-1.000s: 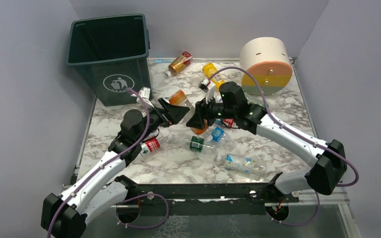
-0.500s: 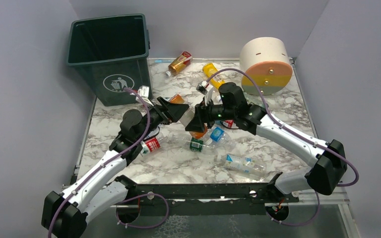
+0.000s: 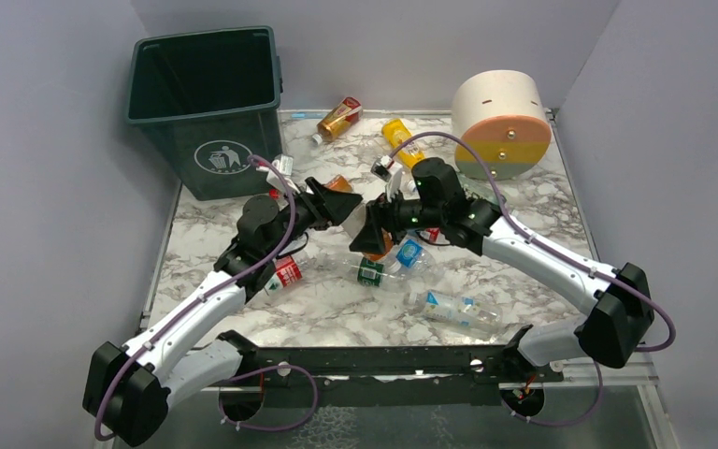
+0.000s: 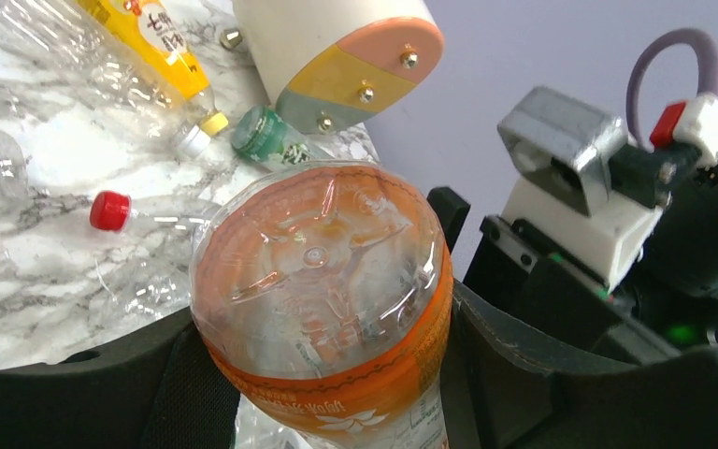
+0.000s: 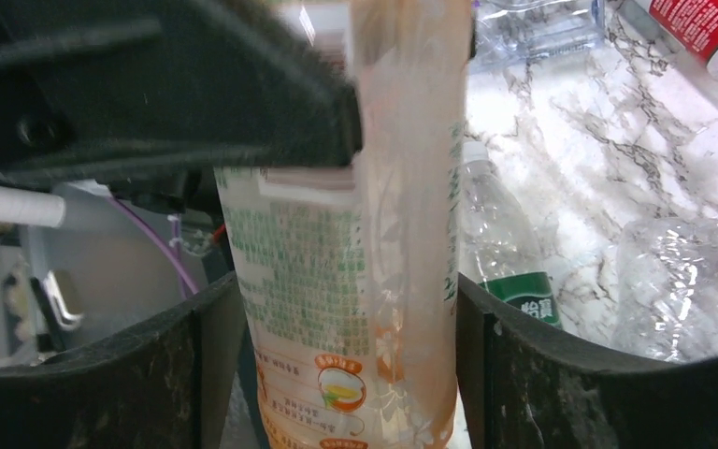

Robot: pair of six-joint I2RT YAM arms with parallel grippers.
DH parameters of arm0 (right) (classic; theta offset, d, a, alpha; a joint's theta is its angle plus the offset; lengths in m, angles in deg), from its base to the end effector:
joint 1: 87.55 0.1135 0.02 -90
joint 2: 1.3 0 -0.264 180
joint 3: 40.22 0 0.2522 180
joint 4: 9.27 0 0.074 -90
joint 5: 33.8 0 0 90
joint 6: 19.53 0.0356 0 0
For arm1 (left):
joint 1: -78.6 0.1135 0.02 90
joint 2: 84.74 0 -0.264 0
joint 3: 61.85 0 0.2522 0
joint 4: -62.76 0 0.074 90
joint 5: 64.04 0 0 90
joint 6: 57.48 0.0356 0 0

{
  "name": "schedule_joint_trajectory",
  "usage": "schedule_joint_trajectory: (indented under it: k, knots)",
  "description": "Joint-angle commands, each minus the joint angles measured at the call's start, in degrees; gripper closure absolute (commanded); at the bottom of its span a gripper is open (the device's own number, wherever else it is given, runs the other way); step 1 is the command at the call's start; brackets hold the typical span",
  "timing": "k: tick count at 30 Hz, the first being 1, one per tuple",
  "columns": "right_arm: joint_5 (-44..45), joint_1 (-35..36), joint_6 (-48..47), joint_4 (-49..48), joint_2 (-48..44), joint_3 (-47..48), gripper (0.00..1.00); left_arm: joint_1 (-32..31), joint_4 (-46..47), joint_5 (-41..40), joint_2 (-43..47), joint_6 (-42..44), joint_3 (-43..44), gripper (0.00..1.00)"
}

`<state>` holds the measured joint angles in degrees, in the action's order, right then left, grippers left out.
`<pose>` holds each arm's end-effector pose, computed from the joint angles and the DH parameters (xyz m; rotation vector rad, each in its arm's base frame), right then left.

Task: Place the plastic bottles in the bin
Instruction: Pick up the plastic bottle at the center of the board, then place the plastic bottle in the trash bin.

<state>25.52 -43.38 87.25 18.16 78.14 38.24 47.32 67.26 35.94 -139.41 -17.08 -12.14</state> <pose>0.2139 0.2331 0.3189 -0.8655 2.0409 1.1785 0.1914 -0.1235 0.3062 -0.1264 1.7167 -1.2175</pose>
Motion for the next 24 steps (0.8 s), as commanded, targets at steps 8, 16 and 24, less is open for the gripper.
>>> schedule_joint_trajectory:
  k: [8, 16, 24]
  knots:
    - [11.6, 0.35, -2.93, 15.42, -9.85, 7.67, 0.0, 0.4, -9.58, -4.45, -5.97, 9.89, 16.94, 0.59]
    - [19.52, 0.4, -3.22, 20.62, -17.44, 10.53, 0.01, 6.87, -18.51, -0.74, -14.31, 15.4, 33.32, 0.58]
    - [19.95, 0.39, -2.27, 19.99, -20.61, 7.27, 0.0, 20.97, -17.53, 3.7, -18.15, 12.36, 47.52, 0.58]
